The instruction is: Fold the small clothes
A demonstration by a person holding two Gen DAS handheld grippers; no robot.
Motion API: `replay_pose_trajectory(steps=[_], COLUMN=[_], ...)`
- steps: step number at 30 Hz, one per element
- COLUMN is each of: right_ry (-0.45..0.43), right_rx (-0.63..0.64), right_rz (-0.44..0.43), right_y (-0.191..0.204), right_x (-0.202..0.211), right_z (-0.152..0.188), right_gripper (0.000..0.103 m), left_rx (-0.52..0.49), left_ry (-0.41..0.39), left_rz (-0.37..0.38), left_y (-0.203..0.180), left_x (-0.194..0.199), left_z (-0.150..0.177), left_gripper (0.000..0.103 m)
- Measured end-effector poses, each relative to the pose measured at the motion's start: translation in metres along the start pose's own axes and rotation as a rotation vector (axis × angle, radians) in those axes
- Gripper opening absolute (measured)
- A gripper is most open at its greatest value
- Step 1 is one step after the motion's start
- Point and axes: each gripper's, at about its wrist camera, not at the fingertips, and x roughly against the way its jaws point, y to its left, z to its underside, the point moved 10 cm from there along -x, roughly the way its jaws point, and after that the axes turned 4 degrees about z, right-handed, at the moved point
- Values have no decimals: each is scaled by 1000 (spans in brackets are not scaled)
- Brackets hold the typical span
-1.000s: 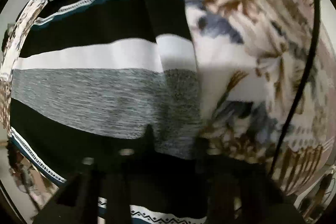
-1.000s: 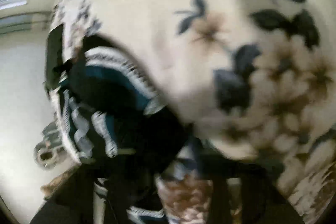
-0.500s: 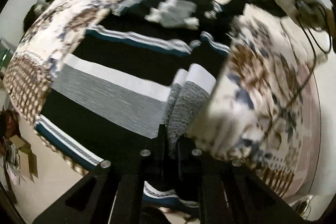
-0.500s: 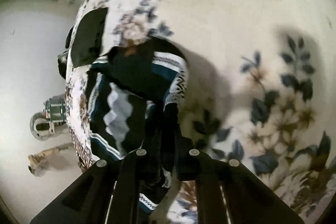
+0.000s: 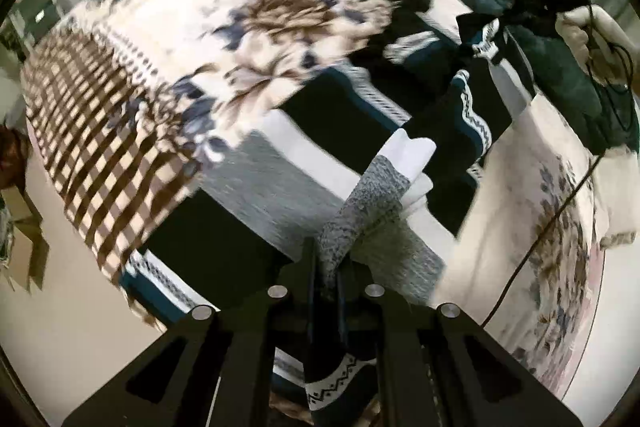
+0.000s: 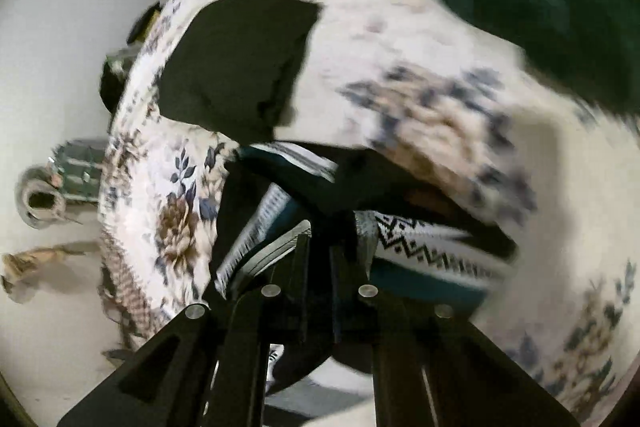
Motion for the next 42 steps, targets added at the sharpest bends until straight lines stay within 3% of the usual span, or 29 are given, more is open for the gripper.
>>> replay_pose_trajectory(steps=[6, 12, 14, 15, 16, 18, 22, 26, 28, 31, 35, 36, 37, 40, 42], right_ry=[46, 103, 122, 130, 128, 114, 117, 218, 276, 330, 286, 234, 199, 139, 155], right_rx=[87, 148, 140, 120, 107, 94, 109, 58, 25, -85, -224, -251, -274, -263, -178], right_rz=[120, 223, 253, 244, 226, 164, 123, 41, -3, -106, -196, -210, -233, -304, -356], right_y=[91, 132, 133, 134, 137, 143, 145, 146, 150, 161, 170, 172, 177, 207, 249], right_x=[-83, -152, -160, -157, -150, -125, -81, -69, -81, -110, -140, -141, -141, -131, -129], right_z=[-45, -62, -56, -50, -42, -17, 63, 200, 271, 351, 402, 406, 411, 421, 440], right_gripper=[6, 4, 9, 19, 39, 50, 50, 50, 50, 50, 49, 39, 14, 11, 11], left_rx=[69, 175, 198, 202, 199, 184, 183, 175, 181, 187, 159, 149, 142, 144, 146], left_ry=[77, 200, 227, 230, 233, 246, 252, 212, 192, 162, 117, 103, 94, 72, 89], left_rz=[68, 218, 268, 290, 291, 294, 292, 246, 209, 125, 58, 61, 59, 67, 83], left_y=[59, 96, 103, 107, 110, 115, 117, 125, 135, 154, 165, 166, 169, 184, 198], left_x=[-30, -62, -60, -54, -50, -40, -26, -8, -1, 13, 32, 39, 44, 55, 50], left_z=[-18, -16, -17, -18, -18, -18, -20, -20, -19, -13, -11, -11, -11, -11, -12], left_gripper=[6, 13, 28, 31, 38, 46, 49, 49, 49, 49, 49, 49, 49, 49, 49])
